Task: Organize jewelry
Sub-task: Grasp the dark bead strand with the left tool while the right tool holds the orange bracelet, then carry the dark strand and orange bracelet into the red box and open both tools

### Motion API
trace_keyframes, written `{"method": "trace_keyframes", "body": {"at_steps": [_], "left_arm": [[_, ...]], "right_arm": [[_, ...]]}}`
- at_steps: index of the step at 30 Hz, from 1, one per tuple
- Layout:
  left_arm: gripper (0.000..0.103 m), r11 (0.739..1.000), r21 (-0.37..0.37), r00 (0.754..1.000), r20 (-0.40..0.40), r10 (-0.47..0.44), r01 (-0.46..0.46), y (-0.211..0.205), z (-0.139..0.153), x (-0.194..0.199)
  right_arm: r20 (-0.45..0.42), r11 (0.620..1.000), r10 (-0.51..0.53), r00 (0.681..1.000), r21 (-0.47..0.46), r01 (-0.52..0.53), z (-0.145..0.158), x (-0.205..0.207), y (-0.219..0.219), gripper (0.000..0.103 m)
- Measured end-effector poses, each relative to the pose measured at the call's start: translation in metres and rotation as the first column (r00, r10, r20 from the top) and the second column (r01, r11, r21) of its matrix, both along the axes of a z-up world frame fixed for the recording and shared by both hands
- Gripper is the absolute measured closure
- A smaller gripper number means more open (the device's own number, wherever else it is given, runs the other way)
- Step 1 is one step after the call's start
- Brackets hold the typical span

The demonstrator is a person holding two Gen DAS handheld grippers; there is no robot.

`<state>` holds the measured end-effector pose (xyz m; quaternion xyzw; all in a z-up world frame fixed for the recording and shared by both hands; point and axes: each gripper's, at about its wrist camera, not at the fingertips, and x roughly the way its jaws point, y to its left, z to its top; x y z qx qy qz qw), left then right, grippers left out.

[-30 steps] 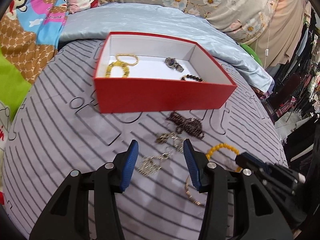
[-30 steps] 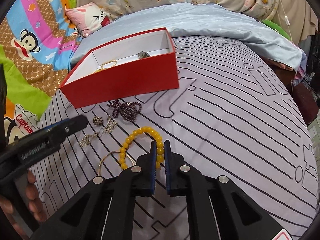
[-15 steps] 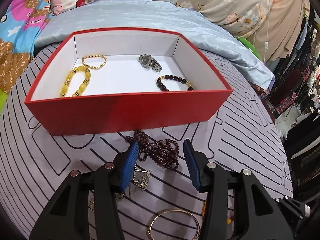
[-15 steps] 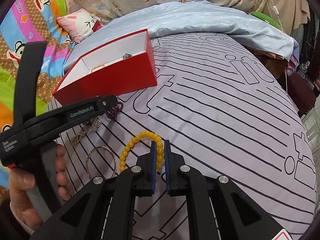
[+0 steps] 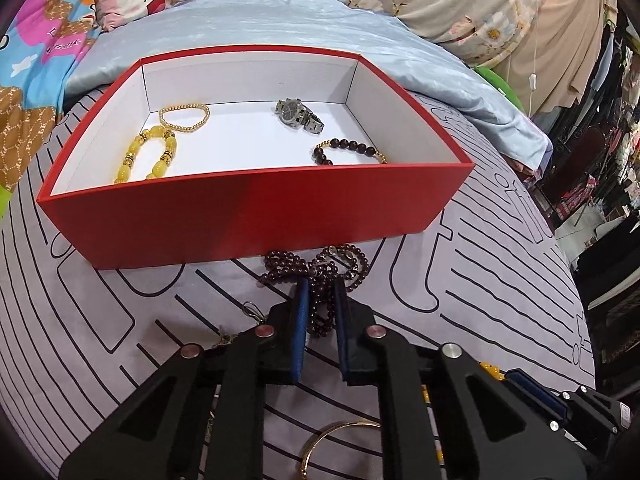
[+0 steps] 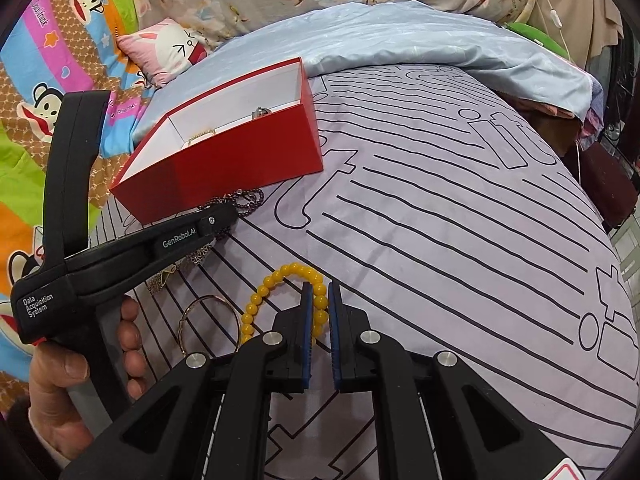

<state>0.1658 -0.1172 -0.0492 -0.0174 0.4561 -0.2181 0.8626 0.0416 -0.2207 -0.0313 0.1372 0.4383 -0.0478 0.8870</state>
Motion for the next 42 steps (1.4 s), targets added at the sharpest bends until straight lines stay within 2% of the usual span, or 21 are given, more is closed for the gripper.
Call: {"method": "trace_keyframes", "body": {"at_steps": [1, 13, 22, 30, 42], "left_arm": [[0.097, 1.0, -0.005, 1.0, 0.003, -0.001, 0.001, 0.001, 0.001, -0.001], [0.097, 0.996, -0.076, 0.998, 0.054, -0.04, 0.044, 0.017, 0.036, -0.022], [0.097, 0.991, -0.13, 0.995, 0.097, -0.011, 0.023, 0.046, 0.073, -0.035], [0.097, 0.992, -0.122, 0.992, 0.12, 0.026, -0.012, 0.074, 0.092, -0.037], [0.097, 0.992, -0.122, 0.982, 0.186, 0.032, -0.01, 0.082, 0.121, -0.002]], "right_arm": [[0.001, 1.0, 0.0, 1.0, 0.0, 0.0, 0.0, 0.0, 0.0, 0.096], [0.04, 1.0, 0.002, 0.999, 0.004, -0.003, 0.017, -0.002, 0.001, 0.096], [0.108, 1.0, 0.005, 0.994, -0.013, -0.004, 0.046, -0.005, 0.002, 0.097], [0.167, 0.999, 0.04, 0.985, -0.034, -0.034, 0.074, 0.001, 0.01, 0.097], [0.271, 0.99, 0.142, 0.952, -0.04, -0.137, 0.121, 0.06, 0.033, 0.096]]}}
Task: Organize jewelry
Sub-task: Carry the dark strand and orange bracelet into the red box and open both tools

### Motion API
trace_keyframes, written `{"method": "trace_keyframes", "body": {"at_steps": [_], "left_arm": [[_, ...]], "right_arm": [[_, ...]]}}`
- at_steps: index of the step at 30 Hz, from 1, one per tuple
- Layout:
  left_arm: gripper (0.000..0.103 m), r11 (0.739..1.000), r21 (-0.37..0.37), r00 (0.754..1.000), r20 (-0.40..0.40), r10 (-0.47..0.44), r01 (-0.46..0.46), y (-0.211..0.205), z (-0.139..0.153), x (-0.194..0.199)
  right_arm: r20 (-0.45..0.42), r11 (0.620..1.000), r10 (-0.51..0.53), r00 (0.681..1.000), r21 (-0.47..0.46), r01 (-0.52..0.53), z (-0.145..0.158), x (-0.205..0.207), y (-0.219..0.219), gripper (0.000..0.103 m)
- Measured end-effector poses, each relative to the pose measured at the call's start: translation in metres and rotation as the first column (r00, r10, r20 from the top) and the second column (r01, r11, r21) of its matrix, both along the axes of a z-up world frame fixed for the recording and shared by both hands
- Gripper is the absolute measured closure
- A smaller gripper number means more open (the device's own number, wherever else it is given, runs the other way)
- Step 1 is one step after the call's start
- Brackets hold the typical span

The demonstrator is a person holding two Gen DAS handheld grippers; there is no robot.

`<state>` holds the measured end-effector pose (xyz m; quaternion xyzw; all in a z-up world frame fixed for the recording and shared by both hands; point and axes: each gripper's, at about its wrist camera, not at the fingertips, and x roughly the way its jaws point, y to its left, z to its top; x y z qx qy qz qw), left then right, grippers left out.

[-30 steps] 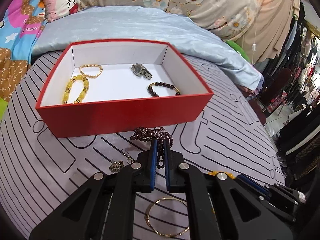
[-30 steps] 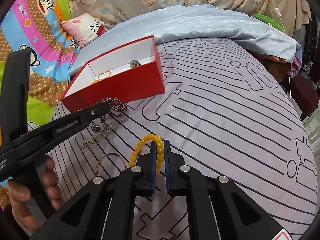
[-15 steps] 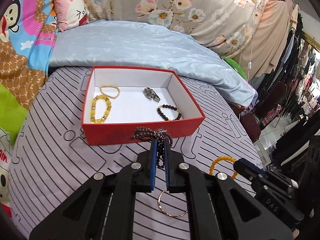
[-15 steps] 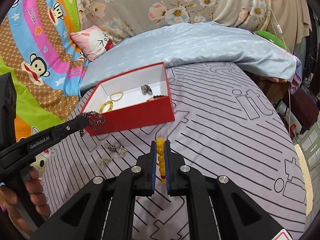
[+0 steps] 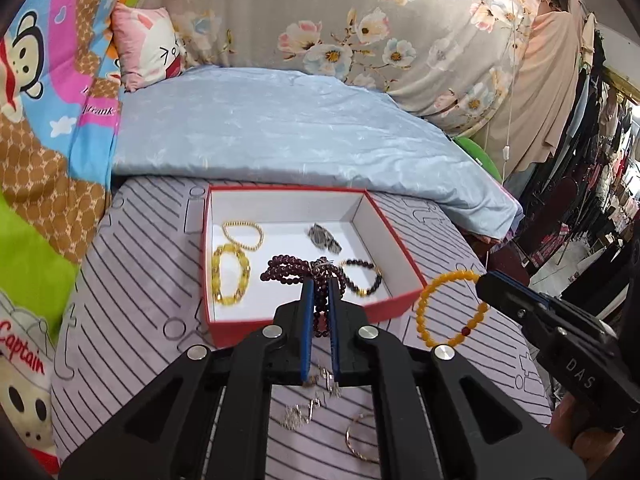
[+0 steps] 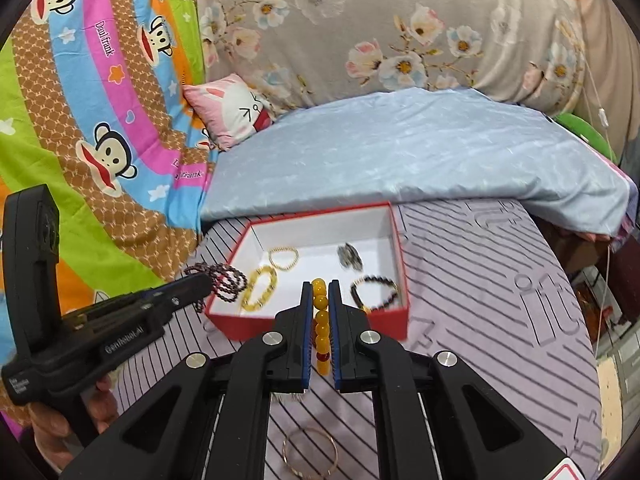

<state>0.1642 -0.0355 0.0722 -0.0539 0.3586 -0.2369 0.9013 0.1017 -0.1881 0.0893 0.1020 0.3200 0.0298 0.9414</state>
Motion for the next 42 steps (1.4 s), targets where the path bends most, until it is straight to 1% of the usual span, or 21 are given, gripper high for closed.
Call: {"method": "trace_keyframes", "body": {"at_steps": [4, 8, 17, 28, 35, 38, 40, 41, 42], "left_arm": [[0.097, 1.0, -0.001, 1.0, 0.005, 0.006, -0.006, -0.006, -0.002, 0.021], [0.097, 1.0, 0.003, 1.0, 0.001, -0.003, 0.003, -0.012, -0.009, 0.039], [0.097, 1.0, 0.015, 1.0, -0.029, 0.003, -0.002, -0.018, -0.03, 0.067], [0.097, 0.999, 0.036, 0.997, -0.073, 0.008, -0.005, -0.024, -0.057, 0.092], [0.097, 0.999, 0.036, 0.995, -0.096, 0.002, 0.002, -0.03, -0.068, 0.106], [0.096, 0.999, 0.042, 0.994, -0.107, -0.011, 0.016, -0.035, -0.072, 0.11], [0.096, 0.999, 0.051, 0.994, -0.104, -0.012, 0.018, -0.038, -0.074, 0.111], [0.095, 0.999, 0.051, 0.995, -0.094, -0.011, 0.016, -0.038, -0.073, 0.11], [0.091, 0.998, 0.053, 0.996, -0.084, -0.009, 0.014, -0.038, -0.072, 0.109]], "right_arm": [[-0.004, 1.0, 0.021, 1.0, 0.01, -0.021, 0.001, 0.03, 0.005, 0.096], [-0.025, 1.0, 0.028, 0.999, 0.009, -0.028, -0.006, 0.056, 0.006, 0.096], [-0.069, 0.999, 0.046, 0.997, 0.019, -0.045, -0.029, 0.095, 0.009, 0.096], [-0.108, 0.999, 0.044, 0.993, 0.018, -0.042, -0.056, 0.127, 0.01, 0.096], [-0.15, 0.997, 0.072, 0.986, 0.041, -0.067, -0.074, 0.145, 0.008, 0.096], [-0.158, 0.997, 0.076, 0.984, 0.042, -0.07, -0.08, 0.152, 0.007, 0.096], [-0.158, 0.997, 0.073, 0.985, 0.027, -0.07, -0.082, 0.153, 0.007, 0.096], [-0.151, 0.998, 0.064, 0.986, 0.023, -0.062, -0.082, 0.152, 0.006, 0.092], [-0.149, 0.998, 0.055, 0.987, 0.021, -0.053, -0.081, 0.151, 0.005, 0.087]]}}
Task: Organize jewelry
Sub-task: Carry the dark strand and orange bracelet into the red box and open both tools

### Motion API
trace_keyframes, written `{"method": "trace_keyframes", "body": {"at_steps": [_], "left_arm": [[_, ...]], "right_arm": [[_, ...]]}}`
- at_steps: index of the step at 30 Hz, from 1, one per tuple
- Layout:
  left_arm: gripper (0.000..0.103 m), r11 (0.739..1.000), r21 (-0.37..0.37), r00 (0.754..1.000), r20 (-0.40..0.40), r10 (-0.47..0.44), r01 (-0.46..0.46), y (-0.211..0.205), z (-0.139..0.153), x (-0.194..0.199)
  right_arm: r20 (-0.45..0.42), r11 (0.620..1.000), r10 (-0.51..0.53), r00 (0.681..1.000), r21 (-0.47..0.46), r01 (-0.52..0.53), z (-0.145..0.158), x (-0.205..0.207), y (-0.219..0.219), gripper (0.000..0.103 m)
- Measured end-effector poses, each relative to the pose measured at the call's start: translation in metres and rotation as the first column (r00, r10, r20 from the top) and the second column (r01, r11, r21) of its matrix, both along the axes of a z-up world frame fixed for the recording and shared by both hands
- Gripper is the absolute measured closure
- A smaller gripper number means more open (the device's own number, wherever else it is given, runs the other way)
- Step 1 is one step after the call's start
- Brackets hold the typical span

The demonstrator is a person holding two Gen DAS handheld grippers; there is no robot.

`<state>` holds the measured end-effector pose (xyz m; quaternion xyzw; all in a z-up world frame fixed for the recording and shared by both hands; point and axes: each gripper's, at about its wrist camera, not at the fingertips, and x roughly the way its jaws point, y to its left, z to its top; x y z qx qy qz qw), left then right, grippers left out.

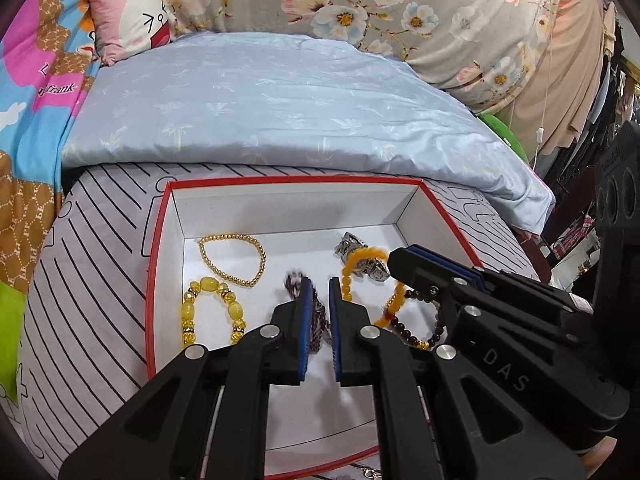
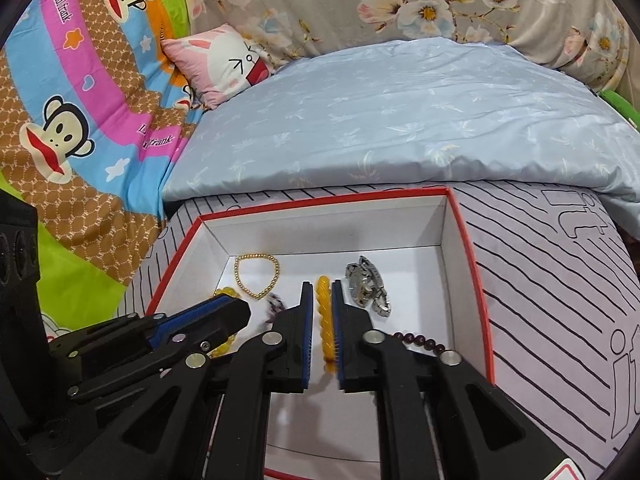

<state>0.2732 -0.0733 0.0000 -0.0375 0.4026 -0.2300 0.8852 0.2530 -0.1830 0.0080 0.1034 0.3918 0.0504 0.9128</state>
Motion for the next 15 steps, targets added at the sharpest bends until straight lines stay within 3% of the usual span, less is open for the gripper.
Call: {"method": "trace_keyframes", "body": {"at_steps": [2, 4, 6, 15], "left_arm": [[0.071, 1.0, 0.01, 1.0, 0.02, 0.021, -0.022, 0.001, 0.002, -0.001], [0.06, 0.999, 0.01, 0.999, 0.03, 0.043, -0.043, 0.006, 0.005, -0.003], [0.06, 0.999, 0.011, 0.998, 0.035, 0.05, -0.051, 0.01, 0.007, -0.005], [0.055, 0.998, 0.026, 0.996, 0.064, 0.06, -0.062, 0.022, 0.017, -0.032]], "right_arm": [[0.007, 1.0, -0.021, 1.0, 0.0, 0.021, 0.002, -0.003, -0.005, 0.085], [0.015, 0.999, -0.042, 0.999, 0.005, 0.042, 0.006, -0.009, -0.012, 0.077], [0.03, 0.998, -0.058, 0.998, -0.001, 0.058, 0.011, -0.017, -0.016, 0.07], [0.065, 0.996, -0.058, 0.996, -0.062, 0.062, 0.023, -0.06, -0.009, 0.069]]}}
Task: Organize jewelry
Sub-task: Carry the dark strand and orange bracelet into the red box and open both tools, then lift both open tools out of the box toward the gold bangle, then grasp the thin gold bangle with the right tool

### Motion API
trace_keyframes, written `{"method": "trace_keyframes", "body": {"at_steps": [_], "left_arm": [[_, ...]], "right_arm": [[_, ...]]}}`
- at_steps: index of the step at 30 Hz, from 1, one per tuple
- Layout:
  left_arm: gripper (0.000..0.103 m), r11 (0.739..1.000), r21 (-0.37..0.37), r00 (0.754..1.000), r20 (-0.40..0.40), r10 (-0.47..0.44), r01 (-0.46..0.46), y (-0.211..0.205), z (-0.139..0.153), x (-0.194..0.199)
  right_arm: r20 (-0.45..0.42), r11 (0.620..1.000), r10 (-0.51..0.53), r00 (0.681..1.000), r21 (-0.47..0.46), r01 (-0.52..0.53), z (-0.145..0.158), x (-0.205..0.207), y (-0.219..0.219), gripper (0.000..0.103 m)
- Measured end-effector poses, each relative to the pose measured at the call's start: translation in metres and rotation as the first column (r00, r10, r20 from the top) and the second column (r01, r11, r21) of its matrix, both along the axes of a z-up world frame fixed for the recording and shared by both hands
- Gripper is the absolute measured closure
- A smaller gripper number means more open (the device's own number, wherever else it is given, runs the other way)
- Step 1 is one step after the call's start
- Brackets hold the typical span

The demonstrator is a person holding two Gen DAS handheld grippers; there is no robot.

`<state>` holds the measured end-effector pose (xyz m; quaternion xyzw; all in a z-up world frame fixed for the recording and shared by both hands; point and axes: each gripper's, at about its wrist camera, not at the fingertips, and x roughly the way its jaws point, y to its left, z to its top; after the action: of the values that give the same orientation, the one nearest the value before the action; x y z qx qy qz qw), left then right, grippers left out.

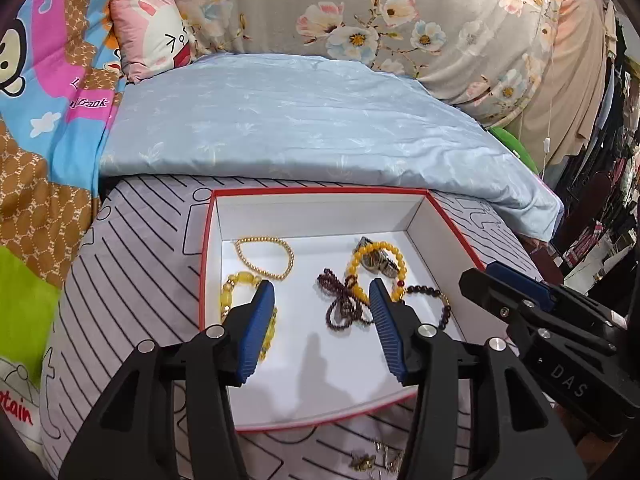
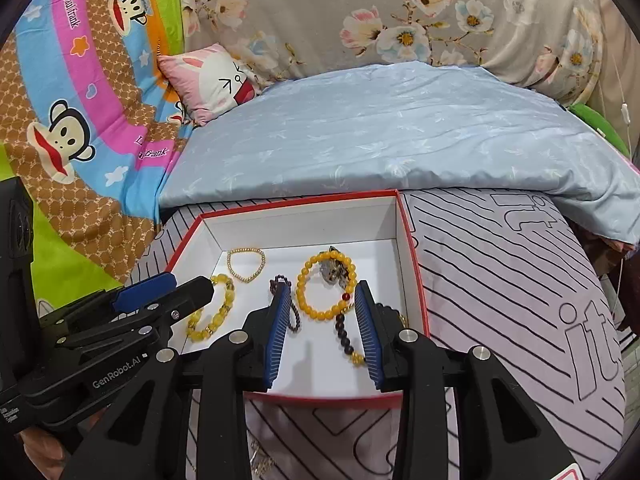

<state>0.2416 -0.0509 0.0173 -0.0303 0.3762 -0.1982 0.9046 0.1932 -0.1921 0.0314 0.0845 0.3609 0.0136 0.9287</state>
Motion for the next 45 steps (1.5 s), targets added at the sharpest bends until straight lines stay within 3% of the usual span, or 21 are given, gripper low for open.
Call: {"method": "trace_keyframes", "body": {"at_steps": [13, 29, 45], "left_arm": [[0.055, 1.0, -0.004, 1.0, -0.013, 0.009, -0.009, 0.019, 0.004, -0.051], [0.055, 1.0, 0.018, 0.995, -0.094, 0.022, -0.02, 0.041, -0.023, -0.111], [0.055, 0.999, 0.038, 0.987, -0.16, 0.009, -0.003, 0.043, -0.047, -0.135]], "right_arm": [[-0.016, 0.999, -0.018, 1.0, -0.038, 0.017, 0.002, -0.061, 0.007, 0.069], [-0.159, 1.0, 0.012, 0.987, -0.017, -0.015, -0.044, -0.137, 0.023, 0.07], [-0.236, 0.999, 0.033, 0.971, -0.026, -0.041, -0.076, -0.15, 0.038, 0.084]]}}
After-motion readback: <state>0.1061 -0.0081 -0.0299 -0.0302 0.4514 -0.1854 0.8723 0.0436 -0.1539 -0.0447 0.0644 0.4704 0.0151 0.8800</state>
